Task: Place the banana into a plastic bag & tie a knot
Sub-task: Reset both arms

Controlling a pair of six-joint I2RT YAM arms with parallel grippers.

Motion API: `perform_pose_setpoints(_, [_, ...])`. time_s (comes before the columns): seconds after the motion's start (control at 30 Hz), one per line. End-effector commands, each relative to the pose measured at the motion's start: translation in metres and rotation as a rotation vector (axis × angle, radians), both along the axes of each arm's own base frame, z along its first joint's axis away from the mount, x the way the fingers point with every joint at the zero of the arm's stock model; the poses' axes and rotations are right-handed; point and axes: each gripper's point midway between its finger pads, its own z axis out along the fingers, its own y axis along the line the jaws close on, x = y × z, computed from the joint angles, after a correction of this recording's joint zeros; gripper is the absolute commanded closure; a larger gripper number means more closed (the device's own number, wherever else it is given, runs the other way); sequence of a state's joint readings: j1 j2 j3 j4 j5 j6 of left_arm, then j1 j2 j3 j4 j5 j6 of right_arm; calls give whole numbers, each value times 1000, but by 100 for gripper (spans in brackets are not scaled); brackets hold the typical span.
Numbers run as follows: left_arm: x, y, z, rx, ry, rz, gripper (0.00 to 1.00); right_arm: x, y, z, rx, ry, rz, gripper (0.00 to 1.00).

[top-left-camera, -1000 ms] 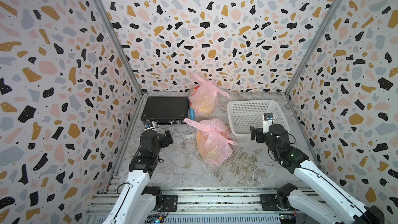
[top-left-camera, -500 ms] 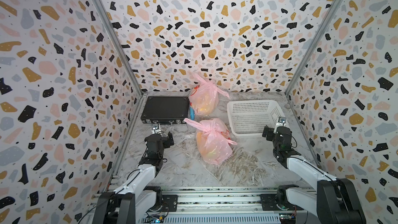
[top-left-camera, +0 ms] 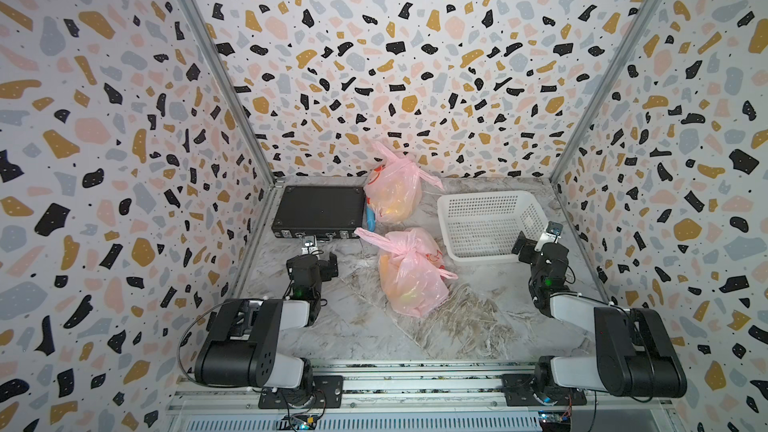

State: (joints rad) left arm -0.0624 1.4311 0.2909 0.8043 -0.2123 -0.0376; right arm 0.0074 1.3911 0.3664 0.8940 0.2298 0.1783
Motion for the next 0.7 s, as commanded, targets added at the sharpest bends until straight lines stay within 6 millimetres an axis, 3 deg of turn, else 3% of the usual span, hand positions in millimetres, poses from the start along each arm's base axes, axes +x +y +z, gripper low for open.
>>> perform_pose_setpoints(0.0, [13, -6, 24, 6, -94, -40, 1, 0, 12, 9, 2, -105, 67, 0])
perform_pose_setpoints(0.23, [13, -6, 23, 5, -78, -44, 1, -4, 9, 20, -4, -21, 49, 0])
perform_pose_setpoints(0.33, [13, -6, 23, 5, -76, -43, 1, -11, 5, 5, 5, 124, 22, 0])
perform_pose_setpoints(0.67, [13, -7, 23, 3, -76, -46, 1, -27, 4, 6, -30, 89, 21, 0])
